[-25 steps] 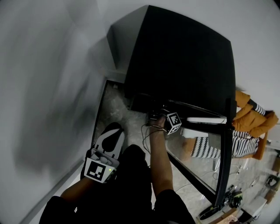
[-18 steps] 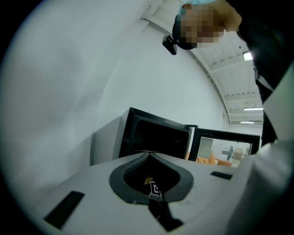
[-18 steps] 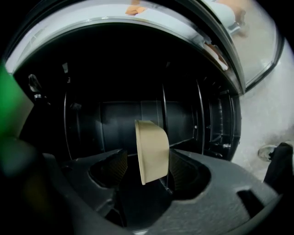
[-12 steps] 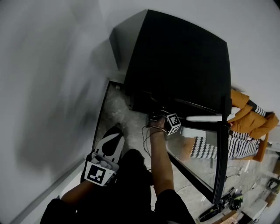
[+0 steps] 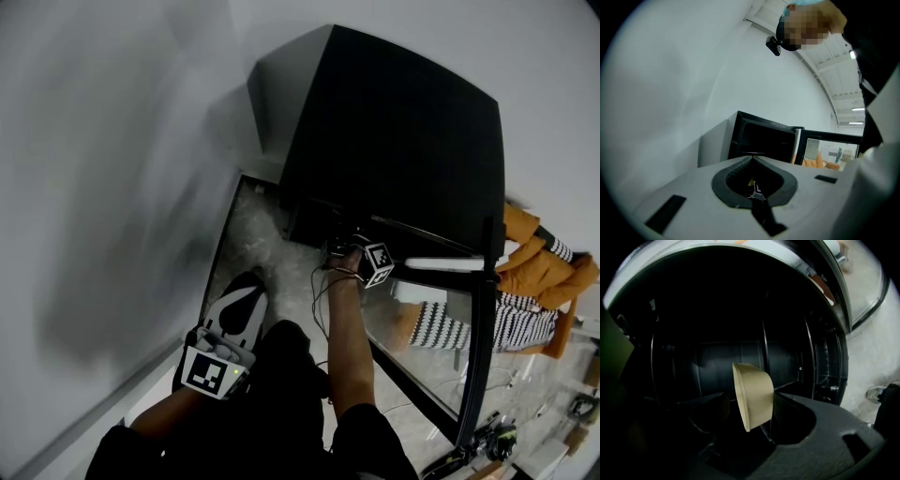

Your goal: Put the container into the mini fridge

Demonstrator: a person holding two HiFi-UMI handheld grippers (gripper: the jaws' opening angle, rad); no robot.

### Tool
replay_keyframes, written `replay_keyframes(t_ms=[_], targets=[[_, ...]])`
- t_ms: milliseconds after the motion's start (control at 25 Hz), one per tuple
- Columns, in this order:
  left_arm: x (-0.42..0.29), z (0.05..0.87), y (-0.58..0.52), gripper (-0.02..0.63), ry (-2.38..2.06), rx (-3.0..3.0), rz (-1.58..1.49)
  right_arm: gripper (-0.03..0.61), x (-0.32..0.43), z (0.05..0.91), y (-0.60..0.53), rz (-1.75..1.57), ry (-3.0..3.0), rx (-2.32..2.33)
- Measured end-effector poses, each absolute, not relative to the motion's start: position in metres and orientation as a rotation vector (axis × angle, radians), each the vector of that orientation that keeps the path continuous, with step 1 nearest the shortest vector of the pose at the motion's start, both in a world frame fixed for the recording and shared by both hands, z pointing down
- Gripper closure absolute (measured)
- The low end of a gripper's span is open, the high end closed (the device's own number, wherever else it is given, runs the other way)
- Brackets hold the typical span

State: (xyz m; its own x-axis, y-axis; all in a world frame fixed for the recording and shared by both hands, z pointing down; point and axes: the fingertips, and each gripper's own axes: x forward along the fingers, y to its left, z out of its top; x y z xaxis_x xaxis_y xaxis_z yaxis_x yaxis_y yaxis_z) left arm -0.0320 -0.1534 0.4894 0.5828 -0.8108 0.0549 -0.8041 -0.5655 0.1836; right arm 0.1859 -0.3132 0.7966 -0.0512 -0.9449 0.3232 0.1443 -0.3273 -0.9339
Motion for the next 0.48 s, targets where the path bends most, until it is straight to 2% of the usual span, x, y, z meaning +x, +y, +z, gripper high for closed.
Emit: replay_keyframes(t_ms=[200,480], targets=[[-0.035,0.502,-0.156,0.609,-1.334,2.57,0.051,0.304,0.184,0.8,-0.318,-1.544,0.937,-1.319],[-0.036,0.497,-0.158,0.609,-1.333,2.558,0.043,0.299,0.182,0.799,-0.315,-1.552,0.927,-1.327]])
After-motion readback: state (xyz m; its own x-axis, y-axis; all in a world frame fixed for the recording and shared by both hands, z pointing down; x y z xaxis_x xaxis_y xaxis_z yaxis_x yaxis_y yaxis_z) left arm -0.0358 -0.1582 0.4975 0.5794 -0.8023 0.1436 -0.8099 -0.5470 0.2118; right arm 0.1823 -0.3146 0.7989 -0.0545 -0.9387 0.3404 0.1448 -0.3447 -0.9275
